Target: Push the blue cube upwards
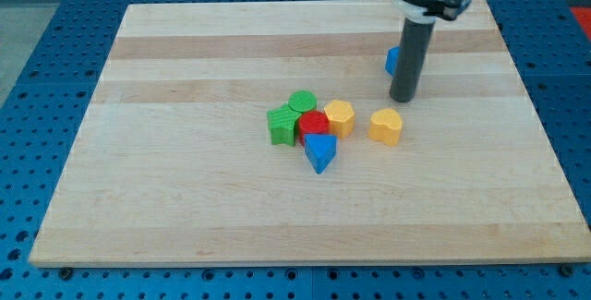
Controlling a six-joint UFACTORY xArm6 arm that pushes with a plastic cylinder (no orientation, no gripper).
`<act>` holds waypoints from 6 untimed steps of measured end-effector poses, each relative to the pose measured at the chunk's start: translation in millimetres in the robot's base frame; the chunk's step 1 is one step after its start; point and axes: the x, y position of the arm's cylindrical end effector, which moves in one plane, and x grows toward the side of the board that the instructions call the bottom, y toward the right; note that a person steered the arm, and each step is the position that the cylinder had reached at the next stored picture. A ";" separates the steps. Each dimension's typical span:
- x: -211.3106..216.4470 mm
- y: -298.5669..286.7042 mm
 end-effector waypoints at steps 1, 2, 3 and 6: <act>17.7 9.3; 28.2 9.3; 32.8 9.3; 36.2 9.3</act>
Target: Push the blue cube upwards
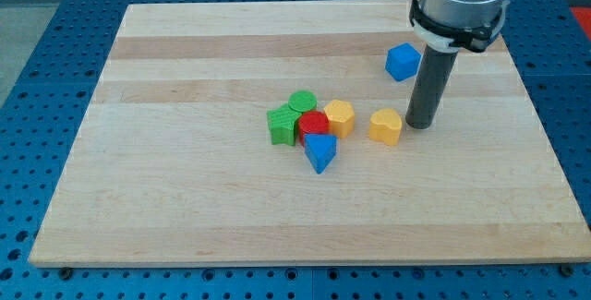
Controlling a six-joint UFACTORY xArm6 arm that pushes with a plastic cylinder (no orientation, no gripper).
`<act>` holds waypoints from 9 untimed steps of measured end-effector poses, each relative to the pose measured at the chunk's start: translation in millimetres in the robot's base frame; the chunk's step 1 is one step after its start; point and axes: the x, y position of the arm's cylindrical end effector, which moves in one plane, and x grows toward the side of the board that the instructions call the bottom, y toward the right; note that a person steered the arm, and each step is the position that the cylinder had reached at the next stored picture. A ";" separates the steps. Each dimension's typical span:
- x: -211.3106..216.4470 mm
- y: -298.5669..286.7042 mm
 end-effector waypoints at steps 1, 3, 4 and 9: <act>-6.7 0.0; -40.1 0.0; -53.1 0.0; -69.1 2.9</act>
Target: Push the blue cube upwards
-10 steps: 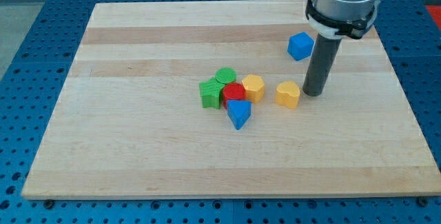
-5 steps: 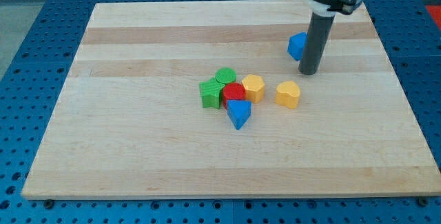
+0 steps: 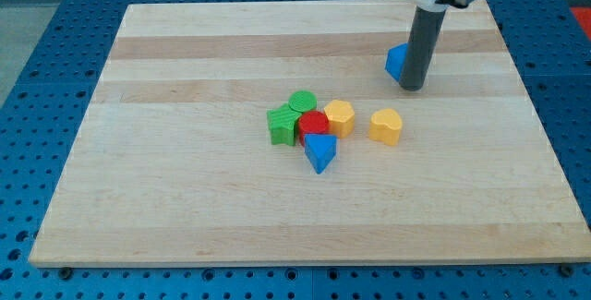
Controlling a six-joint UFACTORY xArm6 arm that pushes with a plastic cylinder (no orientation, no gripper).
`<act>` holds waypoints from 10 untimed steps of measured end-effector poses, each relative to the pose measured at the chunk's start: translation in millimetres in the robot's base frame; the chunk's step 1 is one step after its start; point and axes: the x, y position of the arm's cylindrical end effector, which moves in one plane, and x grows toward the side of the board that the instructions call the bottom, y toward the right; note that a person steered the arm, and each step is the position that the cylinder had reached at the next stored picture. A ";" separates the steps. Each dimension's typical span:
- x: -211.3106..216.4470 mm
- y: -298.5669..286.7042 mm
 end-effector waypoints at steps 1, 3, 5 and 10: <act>-25.9 1.9; -85.9 1.9; -95.9 1.9; -62.2 -64.3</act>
